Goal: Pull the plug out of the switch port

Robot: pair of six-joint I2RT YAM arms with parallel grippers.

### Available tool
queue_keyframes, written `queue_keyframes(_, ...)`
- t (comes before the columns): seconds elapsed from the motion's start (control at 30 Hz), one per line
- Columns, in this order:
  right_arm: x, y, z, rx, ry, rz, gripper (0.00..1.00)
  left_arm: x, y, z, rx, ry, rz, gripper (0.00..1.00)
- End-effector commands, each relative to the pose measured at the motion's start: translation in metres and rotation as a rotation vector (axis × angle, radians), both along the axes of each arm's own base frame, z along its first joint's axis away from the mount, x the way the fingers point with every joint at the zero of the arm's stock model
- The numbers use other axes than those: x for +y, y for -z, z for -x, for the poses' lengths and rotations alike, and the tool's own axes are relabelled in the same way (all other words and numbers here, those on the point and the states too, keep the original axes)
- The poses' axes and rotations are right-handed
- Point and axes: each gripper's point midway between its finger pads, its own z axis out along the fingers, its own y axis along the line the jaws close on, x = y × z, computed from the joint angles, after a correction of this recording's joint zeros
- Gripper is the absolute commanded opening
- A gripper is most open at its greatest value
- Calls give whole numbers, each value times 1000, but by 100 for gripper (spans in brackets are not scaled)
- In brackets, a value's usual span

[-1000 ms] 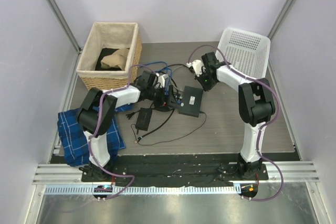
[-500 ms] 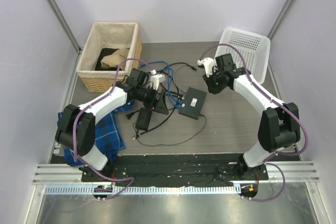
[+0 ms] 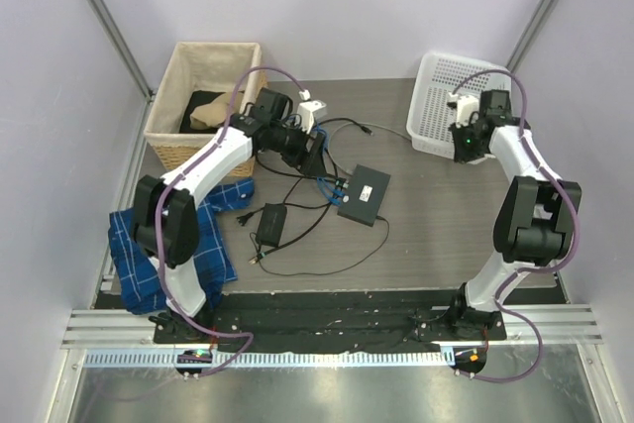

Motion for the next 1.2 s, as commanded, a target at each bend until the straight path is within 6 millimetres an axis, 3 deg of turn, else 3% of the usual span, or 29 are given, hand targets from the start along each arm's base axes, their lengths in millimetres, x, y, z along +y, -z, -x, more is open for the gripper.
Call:
queue_keyframes(0.0, 104, -18, 28, -1, -352, -166, 12, -6, 15, -12, 34, 2, -26, 72)
queue_keyframes(0.03, 133, -7, 45, 39, -439, -167, 13, -7, 19, -15, 38, 2, -30, 72)
queue_keyframes(0.13, 163, -8, 64, 67, -493, -207, 20, -14, 21, -21, 52, 15, -14, 72)
queue_keyframes(0.17, 168, -9, 67, 77, -484, -226, 24, -16, 21, -19, 54, 26, -4, 72)
queue_keyframes(0.2, 174, -12, 70, 73, -490, -231, 41, -18, 19, -21, 35, 28, 10, 72)
queue_keyframes(0.3, 178, -7, 76, 108, -451, -229, 54, -22, 23, -16, 19, 45, 65, 72)
queue_keyframes(0.33, 178, -5, 79, 120, -441, -235, 55, -20, 30, -6, 40, 42, 77, 72)
queue_keyframes(0.43, 179, 4, 95, 120, -542, -224, 56, -22, 34, -2, 59, 2, 120, 71)
queue_keyframes(0.53, 173, 10, 107, 103, -651, -171, 53, -19, 39, -11, 68, -76, 91, 68)
queue_keyframes(0.63, 176, 3, 116, 36, -740, -160, 52, -21, 37, -17, 104, -93, 85, 48)
queue_keyframes(0.73, 183, 3, 123, -59, -836, -151, 51, -35, 41, -1, 202, -46, 118, 31)
queue_keyframes(0.77, 184, -3, 123, -111, -847, -133, 50, -38, 45, 3, 207, -34, 111, 13)
queue_keyframes(0.8, 182, 9, 130, -112, -843, -121, 50, -37, 53, 7, 228, -37, 84, 1)
queue_keyframes(0.83, 188, 7, 121, -170, -848, -96, 49, -39, 52, 8, 249, -40, 84, 0)
queue_keyframes(0.93, 196, 17, 124, -196, -866, -88, 45, -45, 66, 16, 374, -38, 89, 0)
queue_keyframes(1.0, 200, 29, 131, -183, -875, -83, 43, -50, 70, 15, 391, -51, 108, 0)
queue_keyframes(1.17, 214, 37, 128, -250, -892, -20, 42, -61, 91, 11, 442, -60, 112, 0)
